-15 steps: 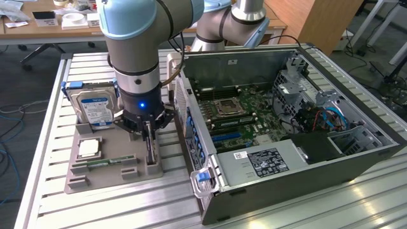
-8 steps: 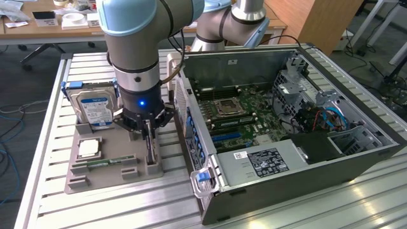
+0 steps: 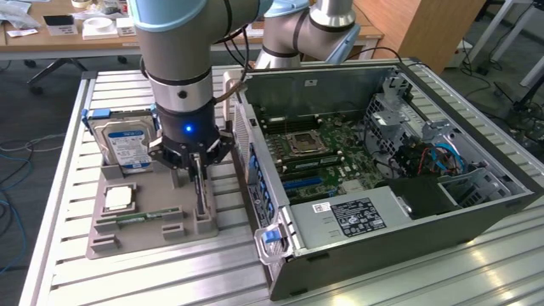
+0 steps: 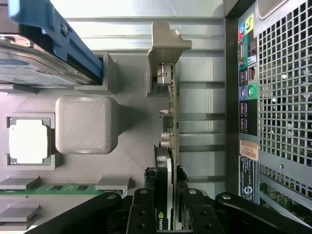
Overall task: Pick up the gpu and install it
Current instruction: 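Pick up the gpu and move the gpu toward the slot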
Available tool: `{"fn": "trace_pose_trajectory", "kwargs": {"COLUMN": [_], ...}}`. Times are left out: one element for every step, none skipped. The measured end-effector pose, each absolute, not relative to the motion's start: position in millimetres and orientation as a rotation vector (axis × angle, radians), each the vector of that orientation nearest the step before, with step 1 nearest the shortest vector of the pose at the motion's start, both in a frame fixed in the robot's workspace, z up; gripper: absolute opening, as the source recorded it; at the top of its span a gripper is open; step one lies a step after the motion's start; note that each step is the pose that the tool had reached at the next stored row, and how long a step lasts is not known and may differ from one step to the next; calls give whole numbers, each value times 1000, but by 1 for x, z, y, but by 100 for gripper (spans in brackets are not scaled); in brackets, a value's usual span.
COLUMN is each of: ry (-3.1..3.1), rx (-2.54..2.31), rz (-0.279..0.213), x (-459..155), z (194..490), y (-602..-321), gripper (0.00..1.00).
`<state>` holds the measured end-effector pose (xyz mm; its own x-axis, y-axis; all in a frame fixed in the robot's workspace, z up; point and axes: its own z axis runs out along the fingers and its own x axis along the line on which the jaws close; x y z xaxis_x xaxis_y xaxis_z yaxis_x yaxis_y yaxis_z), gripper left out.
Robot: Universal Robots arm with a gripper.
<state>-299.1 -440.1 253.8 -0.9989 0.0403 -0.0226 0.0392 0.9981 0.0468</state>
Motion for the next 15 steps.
{"fn": "trace_pose_trajectory", "kwargs": {"ry": [3117, 3117, 3117, 3117, 3117, 3117, 3117, 3117, 3117, 3117, 3117, 3117, 3117, 3117, 3117], "rx": [62, 62, 62, 61, 61, 61, 61, 61, 61, 61, 61, 60, 60, 60, 60], "rz": [72, 72, 72, 72, 72, 72, 72, 72, 72, 72, 72, 72, 72, 72, 72], "x": [-299, -299, -299, -299, -299, -299, -299, -299, -299, -299, -299, -299, -299, -299, -299], "z": [256, 259, 261, 263, 265, 267, 269, 271, 272, 272, 272, 272, 272, 272, 272], "y": [-440, -440, -440, -440, -440, -440, -440, -440, -440, -440, -440, -440, -440, -440, -440], "gripper": [27, 27, 27, 27, 27, 27, 27, 27, 27, 27, 27, 27, 27, 27, 27]}}
